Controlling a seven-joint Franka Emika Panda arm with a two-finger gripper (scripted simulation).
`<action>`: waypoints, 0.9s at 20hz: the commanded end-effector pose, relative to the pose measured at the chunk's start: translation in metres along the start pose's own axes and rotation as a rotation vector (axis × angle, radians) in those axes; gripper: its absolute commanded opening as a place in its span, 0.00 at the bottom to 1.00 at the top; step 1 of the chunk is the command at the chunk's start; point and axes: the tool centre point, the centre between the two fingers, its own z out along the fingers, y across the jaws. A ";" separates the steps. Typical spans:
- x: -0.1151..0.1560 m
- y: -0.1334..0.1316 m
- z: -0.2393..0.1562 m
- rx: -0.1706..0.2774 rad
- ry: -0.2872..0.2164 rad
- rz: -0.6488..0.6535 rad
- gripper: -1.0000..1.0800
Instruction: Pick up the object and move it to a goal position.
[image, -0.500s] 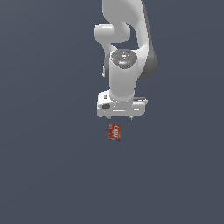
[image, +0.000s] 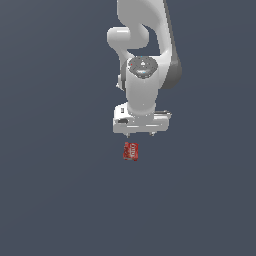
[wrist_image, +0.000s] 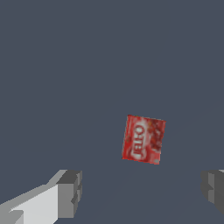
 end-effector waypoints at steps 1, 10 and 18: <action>0.000 -0.004 -0.001 0.010 -0.001 0.003 0.96; 0.000 0.001 0.012 0.004 0.002 0.020 0.96; -0.001 0.019 0.058 -0.021 0.015 0.082 0.96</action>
